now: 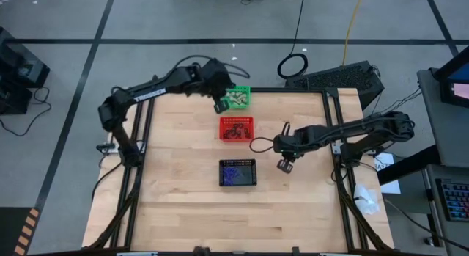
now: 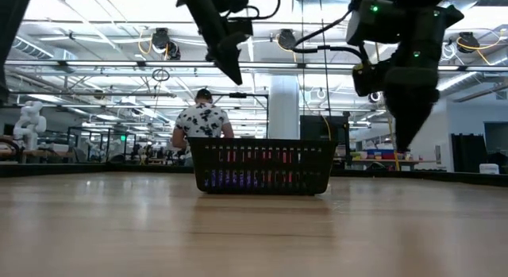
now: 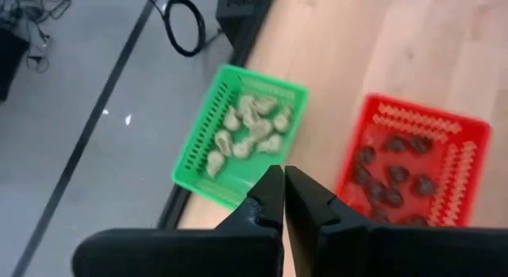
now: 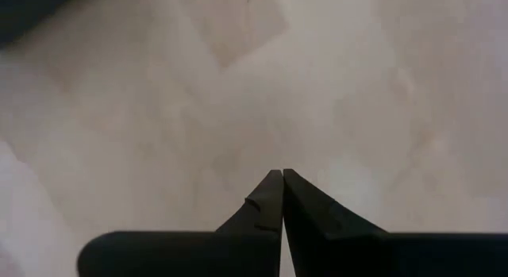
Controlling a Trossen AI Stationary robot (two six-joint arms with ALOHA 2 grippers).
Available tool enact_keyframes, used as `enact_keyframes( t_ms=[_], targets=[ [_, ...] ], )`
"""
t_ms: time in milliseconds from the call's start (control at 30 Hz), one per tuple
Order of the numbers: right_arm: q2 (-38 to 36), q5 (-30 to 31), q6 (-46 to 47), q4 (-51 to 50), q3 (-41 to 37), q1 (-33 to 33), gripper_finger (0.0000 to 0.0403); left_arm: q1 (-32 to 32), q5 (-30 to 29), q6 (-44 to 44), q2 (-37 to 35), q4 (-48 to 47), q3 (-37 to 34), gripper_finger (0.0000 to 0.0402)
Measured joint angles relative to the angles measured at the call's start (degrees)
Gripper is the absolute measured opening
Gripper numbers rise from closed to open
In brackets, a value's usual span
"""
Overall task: Sort Halloween decoration
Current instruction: Return to Home Position
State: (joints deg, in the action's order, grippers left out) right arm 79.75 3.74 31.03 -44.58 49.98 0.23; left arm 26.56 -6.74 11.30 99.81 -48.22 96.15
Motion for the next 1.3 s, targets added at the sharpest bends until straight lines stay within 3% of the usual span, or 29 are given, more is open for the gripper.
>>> enact_keyframes(
  t_ms=[200,300,400,533,633,733,800,967,1133,1300],
  targets=[
    [0.0,-6.85,4.24,-5.27,0.0,2.13,0.0,-4.18,-2.56,-0.31,-5.25,1.55,-6.77,0.0006],
    [-0.02,-6.74,5.36,-6.52,-0.02,2.85,0.0,-5.42,-2.77,-1.11,-7.06,3.62,-9.73,0.0006],
    [-0.04,-3.76,4.49,-2.44,-1.29,2.87,0.0,-6.46,-3.13,-2.02,-9.03,4.79,-12.64,0.0006],
    [-0.02,-6.99,2.29,6.28,-5.86,2.01,0.0,-7.8,-4.68,-3.48,-12.34,6.49,-16.45,0.0006],
    [0.0,-4.99,2.57,10.35,-9.41,1.66,0.0,-8.51,-4.74,-4.17,-15.39,7.59,-19.47,0.0006],
    [-0.11,3.0,2.21,14.04,-11.77,2.14,0.0,-9.03,-4.78,-4.96,-19.03,9.7,-22.84,0.0005],
    [-0.55,7.38,1.29,19.07,-13.47,2.77,0.0,-9.49,-4.83,-5.03,-21.14,12.07,-24.6,0.0005],
    [-0.61,8.8,-5.2,37.75,-18.48,3.86,0.0,-10.78,-5.11,-6.39,-26.06,14.27,-28.81,0.0005],
    [-0.58,16.32,-13.99,54.45,-25.67,5.57,0.0,-13.3,-5.93,-6.52,-29.79,15.34,-31.86,0.0005],
    [-0.59,15.42,-19.58,79.2,-36.45,5.42,0.0,-15.8,-6.19,-6.53,-33.47,19.98,-36.56,0.0005]
  ],
)
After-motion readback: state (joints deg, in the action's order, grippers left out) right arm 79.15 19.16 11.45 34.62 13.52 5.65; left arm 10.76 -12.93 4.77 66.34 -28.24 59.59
